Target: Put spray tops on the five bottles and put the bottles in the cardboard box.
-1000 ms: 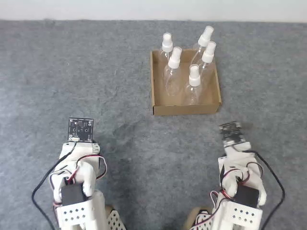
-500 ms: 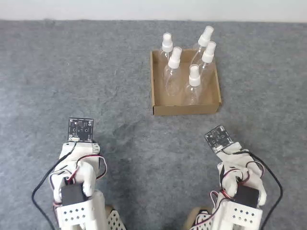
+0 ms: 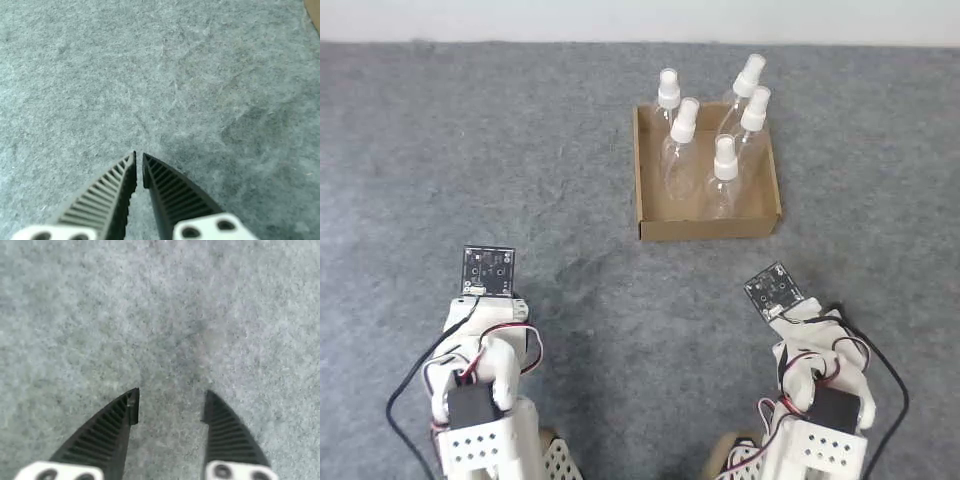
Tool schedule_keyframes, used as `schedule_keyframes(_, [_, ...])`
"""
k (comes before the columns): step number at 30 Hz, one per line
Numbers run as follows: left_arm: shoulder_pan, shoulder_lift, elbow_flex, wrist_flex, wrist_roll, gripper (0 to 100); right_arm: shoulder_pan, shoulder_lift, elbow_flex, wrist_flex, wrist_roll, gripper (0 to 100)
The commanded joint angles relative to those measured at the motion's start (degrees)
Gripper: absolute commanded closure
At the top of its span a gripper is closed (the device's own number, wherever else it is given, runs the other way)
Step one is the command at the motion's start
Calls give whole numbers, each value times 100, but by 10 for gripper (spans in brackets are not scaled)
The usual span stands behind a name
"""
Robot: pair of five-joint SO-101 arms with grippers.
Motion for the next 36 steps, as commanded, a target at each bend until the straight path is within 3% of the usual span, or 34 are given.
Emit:
schedule_keyframes(1, [-18,35,-40,9,-44,988,40,-101,132,4,53,985])
schedule_keyframes(24, [-18,35,-40,9,-44,988,48,-84,132,57,18,993])
schedule_keyframes(36, [-18,35,-40,9,-44,988,4,-101,132,57,-607,993])
